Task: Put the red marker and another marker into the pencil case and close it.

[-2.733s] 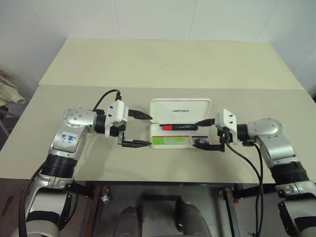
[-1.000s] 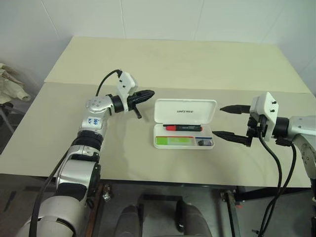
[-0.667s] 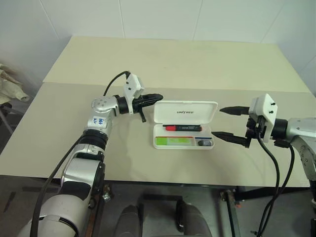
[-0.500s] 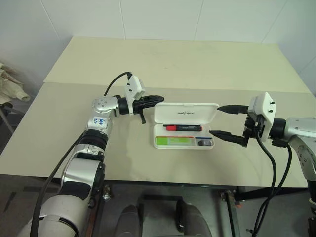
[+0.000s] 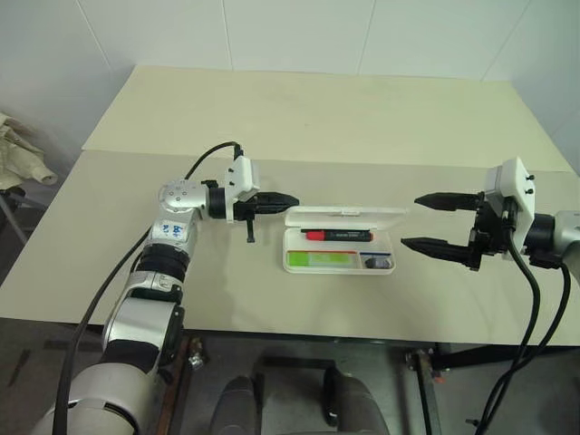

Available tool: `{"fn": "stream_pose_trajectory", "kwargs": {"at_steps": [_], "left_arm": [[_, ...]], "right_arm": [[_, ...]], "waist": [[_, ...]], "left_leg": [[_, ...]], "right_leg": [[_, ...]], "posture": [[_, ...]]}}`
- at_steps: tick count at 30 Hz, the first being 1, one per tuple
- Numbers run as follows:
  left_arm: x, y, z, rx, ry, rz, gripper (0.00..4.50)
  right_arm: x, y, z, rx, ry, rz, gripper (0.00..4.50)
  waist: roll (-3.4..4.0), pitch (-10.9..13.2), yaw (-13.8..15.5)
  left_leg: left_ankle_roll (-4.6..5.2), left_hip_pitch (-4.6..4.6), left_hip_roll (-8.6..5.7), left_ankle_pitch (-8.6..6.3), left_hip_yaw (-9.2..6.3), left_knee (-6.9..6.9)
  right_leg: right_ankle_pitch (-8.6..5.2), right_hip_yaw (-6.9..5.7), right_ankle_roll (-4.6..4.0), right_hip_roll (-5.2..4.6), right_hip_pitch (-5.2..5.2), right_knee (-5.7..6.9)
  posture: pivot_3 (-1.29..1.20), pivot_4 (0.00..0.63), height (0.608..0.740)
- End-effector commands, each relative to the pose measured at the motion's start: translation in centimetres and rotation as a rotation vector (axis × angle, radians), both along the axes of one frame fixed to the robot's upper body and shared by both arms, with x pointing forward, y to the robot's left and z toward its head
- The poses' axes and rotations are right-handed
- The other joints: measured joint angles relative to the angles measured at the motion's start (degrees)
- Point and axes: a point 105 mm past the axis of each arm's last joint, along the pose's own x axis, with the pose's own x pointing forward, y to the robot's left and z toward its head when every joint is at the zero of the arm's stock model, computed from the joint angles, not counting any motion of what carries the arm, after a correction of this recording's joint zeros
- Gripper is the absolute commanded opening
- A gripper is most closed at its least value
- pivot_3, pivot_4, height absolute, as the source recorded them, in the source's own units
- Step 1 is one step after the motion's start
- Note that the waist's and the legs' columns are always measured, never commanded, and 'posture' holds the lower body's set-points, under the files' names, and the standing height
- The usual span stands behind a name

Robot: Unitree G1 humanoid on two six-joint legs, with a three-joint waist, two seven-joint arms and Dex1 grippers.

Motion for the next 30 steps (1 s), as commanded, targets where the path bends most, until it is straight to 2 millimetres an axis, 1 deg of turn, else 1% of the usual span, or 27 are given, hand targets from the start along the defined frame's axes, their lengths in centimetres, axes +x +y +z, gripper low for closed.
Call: {"fn": "stream_pose_trajectory", "kwargs": {"at_steps": [1, 4, 8, 14, 19, 23, 25, 28, 30], "left_arm": [[-1.1, -0.6, -0.2, 0.04, -0.024, -0.065, 0.03], [-2.3, -1.5, -0.5, 0.056, -0.017, -0.13, 0.03], [-3.4, -2.0, -1.8, 0.131, -0.004, -0.18, 0.03], [-3.3, -2.2, -3.9, 0.23, 0.004, -0.151, 0.03], [-3.0, -2.2, -5.0, 0.272, 0.022, -0.113, 0.03], [-3.2, -2.1, -6.3, 0.327, 0.029, -0.109, 0.03], [-3.4, -2.2, -6.7, 0.35, 0.068, -0.105, 0.03], [-3.9, -3.1, -6.1, 0.325, 0.127, -0.115, 0.03], [-4.1, -3.3, -6.1, 0.35, 0.136, -0.11, 0.03]], "right_arm": [[-0.5, -0.2, 1.2, -0.008, -0.043, 0.0, 4.5], [-0.7, -0.3, 1.1, -0.013, -0.039, -0.005, 4.5], [-0.7, -0.4, 0.9, -0.005, -0.044, -0.024, 4.5], [-0.9, -0.2, 0.7, 0.006, -0.053, -0.041, 4.5], [-1.2, 0.1, 0.5, 0.017, -0.058, -0.048, 4.5], [-1.4, 0.5, 0.3, 0.029, -0.064, -0.052, 4.5], [-1.4, 0.6, 0.2, 0.036, -0.066, -0.056, 4.5], [-1.5, 0.9, 0.0, 0.047, -0.062, -0.06, 4.5], [-1.5, 1.0, -0.2, 0.051, -0.06, -0.062, 4.5]], "waist": [[0.0, 0.0, -0.02], [0.0, 0.0, -0.01], [0.0, 0.0, -0.01], [0.0, 0.0, -0.01], [0.0, 0.0, 0.0], [0.02, -0.01, -0.01], [0.02, -0.02, -0.03], [0.02, -0.02, 0.03], [0.02, -0.02, 0.01]], "left_leg": [[0.0, 0.0, 0.0, 0.0, 0.0, 0.0], [0.0, 0.0, 0.0, 0.0, 0.0, -0.01], [0.0, 0.0, 0.0, 0.0, 0.0, 0.01], [0.01, 0.02, 0.0, 0.0, 0.0, 0.05], [0.01, 0.03, 0.0, 0.0, 0.0, 0.05], [0.01, 0.03, 0.0, 0.0, 0.0, 0.05], [0.01, 0.11, 0.0, 0.0, 0.0, 0.06], [0.02, 0.14, 0.0, 0.01, -0.01, 0.07], [0.02, 0.13, 0.0, 0.01, -0.02, 0.09]], "right_leg": [[0.0, 0.0, 0.0, 0.0, 0.0, 0.0], [0.0, 0.01, 0.0, 0.0, 0.0, 0.02], [0.0, 0.02, 0.0, 0.0, -0.01, 0.02], [0.0, 0.02, -0.01, 0.0, 0.01, 0.05], [0.0, 0.02, -0.01, 0.0, 0.01, 0.05], [0.0, 0.03, -0.01, 0.0, 0.01, 0.05], [0.0, 0.03, -0.02, 0.0, 0.08, 0.07], [0.0, 0.03, -0.03, 0.0, 0.12, 0.1], [-0.01, 0.04, -0.04, -0.01, 0.13, 0.09]], "posture": [[0.0, 0.15, 0.74], [0.0, 0.15, 0.74], [0.0, 0.15, 0.74], [0.0, 0.15, 0.74], [0.0, 0.15, 0.74], [0.0, 0.15, 0.74], [0.0, 0.15, 0.74], [0.0, 0.15, 0.74], [0.0, 0.15, 0.74]]}}
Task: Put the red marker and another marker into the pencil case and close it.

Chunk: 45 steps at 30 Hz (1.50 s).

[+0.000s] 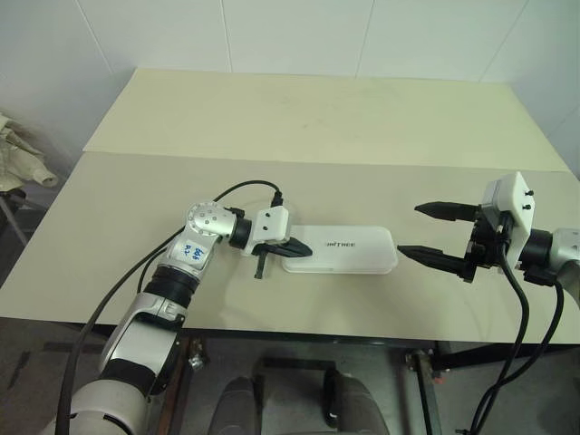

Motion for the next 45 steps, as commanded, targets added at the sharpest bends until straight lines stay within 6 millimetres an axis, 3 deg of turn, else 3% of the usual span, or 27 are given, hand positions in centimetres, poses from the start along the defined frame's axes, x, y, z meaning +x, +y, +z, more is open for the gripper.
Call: {"fn": "stream_pose_trajectory", "kwargs": {"at_steps": [1, 12, 20, 21, 23, 27, 35, 45], "left_arm": [[-0.6, -0.3, -1.0, 0.073, 0.04, -0.005, 0.03], [-0.1, -0.8, -1.2, 0.102, 0.045, 0.046, 0.03], [0.2, 0.1, 2.1, -0.115, -0.002, 0.066, 0.03], [0.1, 0.9, 3.6, -0.207, 0.009, 0.079, 0.03], [-0.3, 2.8, 5.2, -0.307, 0.05, 0.105, 0.57], [0.0, 6.1, 5.7, -0.328, 0.013, 0.199, 1.95], [0.8, 10.0, 7.0, -0.376, -0.041, 0.351, 4.49], [-0.6, 9.7, 7.5, -0.351, -0.009, 0.301, 4.49]], "right_arm": [[-0.3, 0.2, 1.1, 0.018, -0.052, 0.0, 4.5], [0.1, 1.3, 0.6, 0.063, -0.057, 0.007, 4.5], [-0.1, 1.0, -0.1, 0.041, -0.03, 0.019, 4.5], [0.0, 0.9, -0.2, 0.026, -0.027, 0.021, 4.5], [0.5, 0.6, -0.2, -0.003, -0.054, 0.011, 4.5], [1.1, 0.6, -0.1, -0.063, -0.135, 0.005, 4.5], [1.0, -0.4, -0.7, -0.093, -0.111, -0.001, 4.5], [0.6, -4.4, -0.2, -0.146, -0.089, -0.091, 4.5]], "waist": [[0.0, 0.0, -0.05], [0.01, -0.03, -0.07], [0.01, -0.03, -0.24], [0.01, -0.03, -0.24], [0.01, -0.03, -0.42], [0.01, -0.03, -0.88], [0.0, -0.03, -0.18], [0.0, -0.03, -0.15]], "left_leg": [[0.0, -0.01, 0.0, 0.0, 0.0, 0.01], [0.05, 0.02, 0.0, 0.03, -0.01, 0.06], [0.13, -0.01, 0.0, 0.08, -0.01, 0.04], [0.13, -0.01, 0.0, 0.08, -0.01, 0.02], [0.13, -0.01, 0.01, 0.08, -0.01, -0.01], [0.13, 0.04, 0.01, 0.08, -0.01, -0.08], [0.11, 0.01, 0.01, 0.07, -0.01, -0.02], [0.08, -0.01, 0.0, 0.05, 0.01, -0.06]], "right_leg": [[-0.01, 0.0, -0.03, 0.0, 0.0, -0.01], [-0.13, 0.02, -0.27, 0.0, 0.04, -0.01], [-0.08, 0.02, -0.31, 0.01, -0.02, 0.01], [-0.07, 0.01, -0.3, 0.01, -0.03, 0.01], [-0.03, 0.01, -0.23, 0.01, -0.05, 0.01], [0.02, 0.01, -0.12, 0.02, -0.1, 0.17], [0.02, 0.0, -0.13, 0.0, -0.07, 0.15], [0.03, 0.0, -0.13, 0.0, -0.06, 0.04]], "posture": [[0.0, 0.15, 0.74], [0.0, 0.15, 0.74], [0.0, 0.15, 0.74], [0.0, 0.15, 0.74], [0.0, 0.15, 0.74], [0.0, 0.15, 0.74], [0.0, 0.15, 0.74], [0.0, 0.15, 0.74]]}}
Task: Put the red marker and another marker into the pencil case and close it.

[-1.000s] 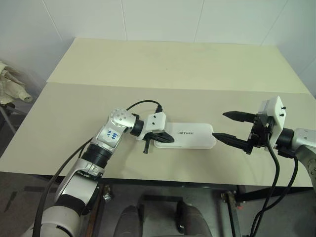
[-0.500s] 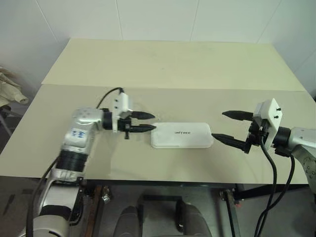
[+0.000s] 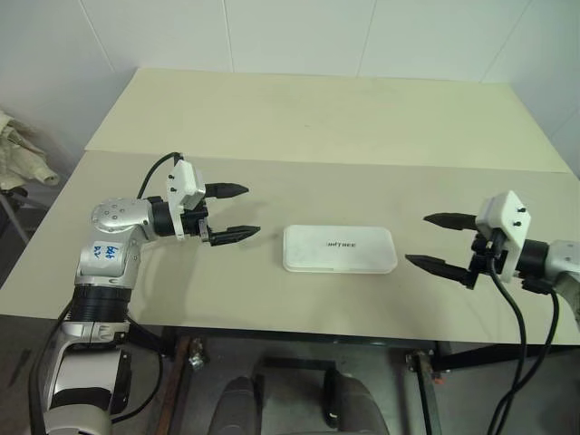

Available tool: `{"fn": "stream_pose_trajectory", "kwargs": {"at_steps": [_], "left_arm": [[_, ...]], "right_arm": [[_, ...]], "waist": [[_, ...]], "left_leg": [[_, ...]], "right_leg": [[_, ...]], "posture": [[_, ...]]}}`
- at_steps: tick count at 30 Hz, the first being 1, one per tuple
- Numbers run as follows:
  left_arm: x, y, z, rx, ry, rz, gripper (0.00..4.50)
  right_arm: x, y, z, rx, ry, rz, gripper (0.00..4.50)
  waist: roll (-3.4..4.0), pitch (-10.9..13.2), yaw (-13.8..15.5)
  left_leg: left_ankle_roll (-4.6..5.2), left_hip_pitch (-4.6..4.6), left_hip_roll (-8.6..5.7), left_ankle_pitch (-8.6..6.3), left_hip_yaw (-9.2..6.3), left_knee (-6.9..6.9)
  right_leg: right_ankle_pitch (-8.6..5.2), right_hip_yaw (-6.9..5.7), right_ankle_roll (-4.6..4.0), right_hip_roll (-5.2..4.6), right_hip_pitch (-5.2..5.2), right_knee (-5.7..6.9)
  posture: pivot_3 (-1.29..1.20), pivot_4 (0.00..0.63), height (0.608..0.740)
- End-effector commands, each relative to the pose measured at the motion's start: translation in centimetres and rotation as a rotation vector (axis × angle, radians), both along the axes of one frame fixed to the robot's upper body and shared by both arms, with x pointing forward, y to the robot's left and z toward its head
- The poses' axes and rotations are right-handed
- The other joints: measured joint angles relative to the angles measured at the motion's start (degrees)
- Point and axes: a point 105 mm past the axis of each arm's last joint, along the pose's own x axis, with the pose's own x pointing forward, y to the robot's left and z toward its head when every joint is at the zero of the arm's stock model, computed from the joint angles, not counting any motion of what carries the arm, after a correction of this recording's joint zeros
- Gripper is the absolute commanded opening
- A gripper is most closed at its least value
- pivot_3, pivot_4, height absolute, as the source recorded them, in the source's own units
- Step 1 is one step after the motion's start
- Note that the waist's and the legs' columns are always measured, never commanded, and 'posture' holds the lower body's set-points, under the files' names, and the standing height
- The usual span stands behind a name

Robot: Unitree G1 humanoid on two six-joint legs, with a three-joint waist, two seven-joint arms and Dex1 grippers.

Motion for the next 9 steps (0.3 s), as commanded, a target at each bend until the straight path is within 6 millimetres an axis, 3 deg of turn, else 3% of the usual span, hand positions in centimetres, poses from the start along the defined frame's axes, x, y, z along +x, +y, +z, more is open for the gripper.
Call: {"fn": "stream_pose_trajectory", "kwargs": {"at_steps": [1, 9], "left_arm": [[-1.0, 0.0, 1.0, 0.014, -0.014, -0.042, 4.49], [-2.2, 0.6, 1.0, 0.03, 0.026, -0.035, 4.49]], "right_arm": [[-0.3, -1.1, 1.7, -0.028, -0.052, 0.0, 4.5], [-0.1, -0.8, 1.7, -0.023, -0.051, 0.011, 4.5]], "waist": [[0.0, 0.0, -0.16], [0.0, 0.0, -0.91]], "left_leg": [[0.0, 0.0, 0.0, 0.0, 0.0, 0.0], [0.0, 0.14, 0.01, 0.01, 0.0, -0.05]], "right_leg": [[0.0, 0.0, 0.0, 0.0, 0.0, 0.0], [-0.03, 0.0, -0.04, 0.01, -0.01, 0.18]], "posture": [[0.0, 0.15, 0.74], [0.0, 0.15, 0.74]]}}
